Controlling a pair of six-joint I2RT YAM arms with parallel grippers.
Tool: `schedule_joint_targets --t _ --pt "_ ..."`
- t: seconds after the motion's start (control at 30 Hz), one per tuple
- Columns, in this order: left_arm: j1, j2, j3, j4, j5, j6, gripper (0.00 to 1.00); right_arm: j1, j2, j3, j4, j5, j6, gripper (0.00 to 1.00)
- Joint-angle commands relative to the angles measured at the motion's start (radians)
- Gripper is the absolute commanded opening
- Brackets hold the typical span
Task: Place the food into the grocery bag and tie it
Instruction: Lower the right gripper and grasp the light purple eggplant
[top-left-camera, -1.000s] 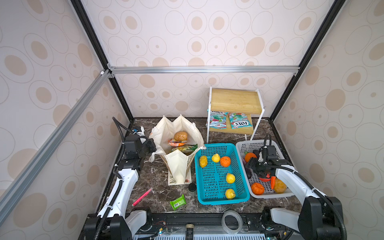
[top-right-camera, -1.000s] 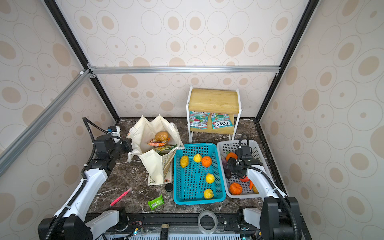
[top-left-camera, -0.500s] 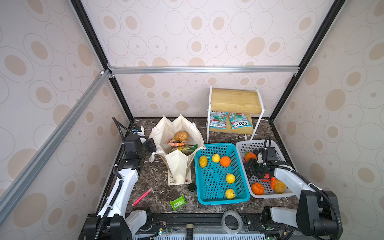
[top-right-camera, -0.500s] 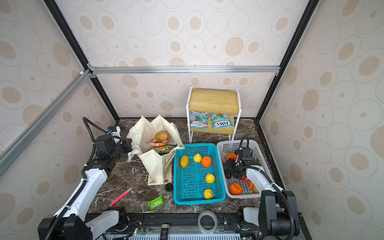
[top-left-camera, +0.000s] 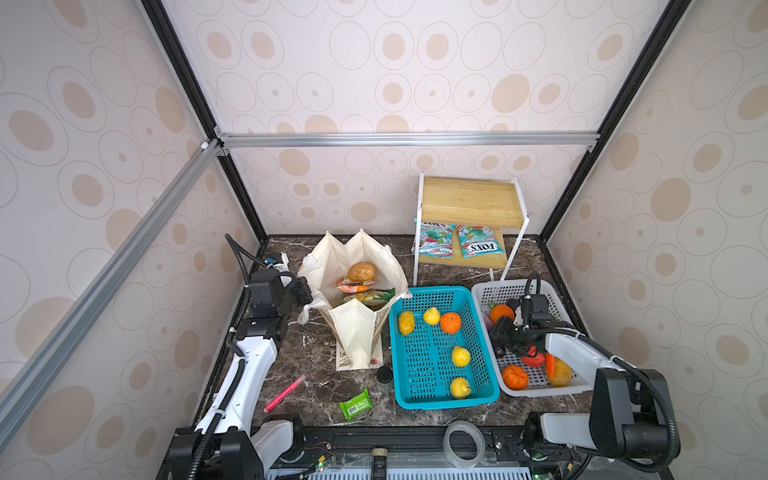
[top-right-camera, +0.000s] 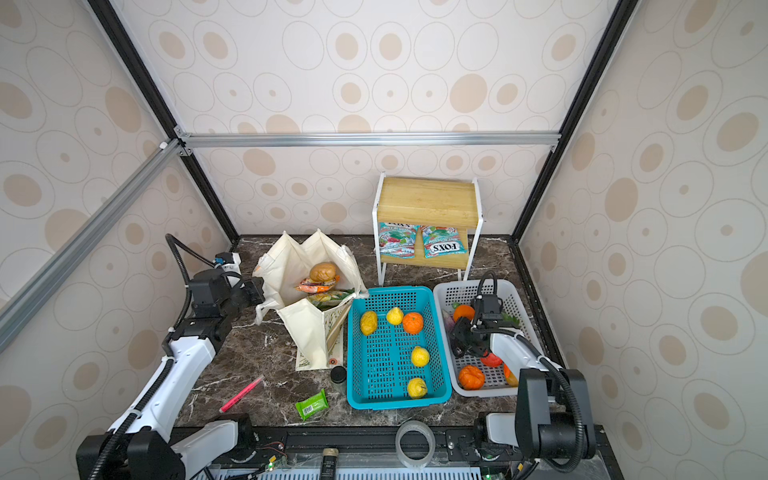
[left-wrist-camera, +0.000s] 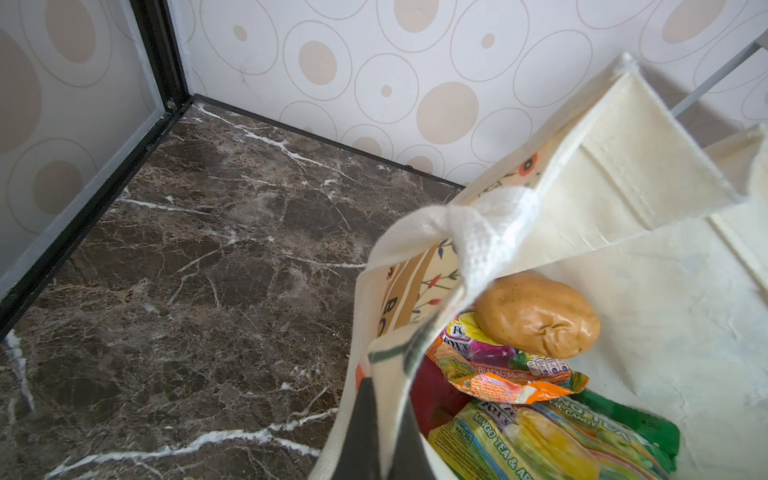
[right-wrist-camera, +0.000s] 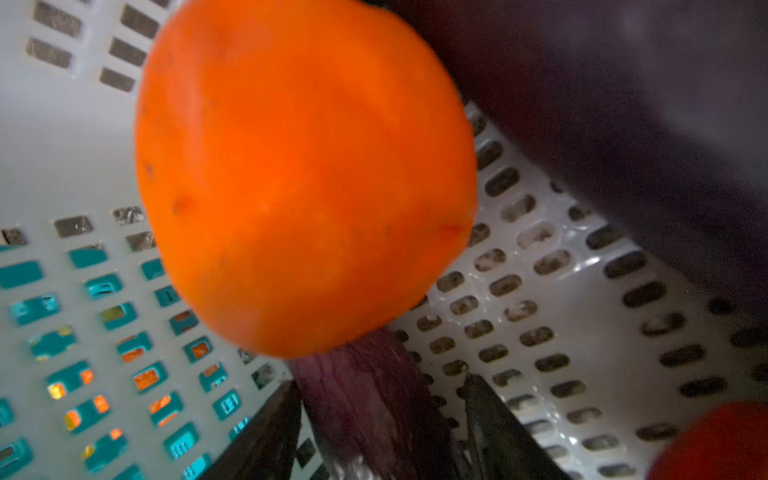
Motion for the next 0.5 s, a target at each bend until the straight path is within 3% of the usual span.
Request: schedule_joint_targets --t 0.0,0.17,0.47 --pt "0.005 0.008 0.042 -0.002 -0.001 0.017 0.00 -0.004 0.024 -0.019 0.014 0.034 0.026 0.63" --pt "0.006 0.010 0.044 -0.004 0.003 0.018 0.00 -0.004 0.070 -0.035 0.069 -0.034 0.064 0.60" --pt "0.006 0.012 0.043 -0.003 0.008 0.015 0.00 -0.003 -0.022 -0.030 0.017 0.033 0.039 0.47"
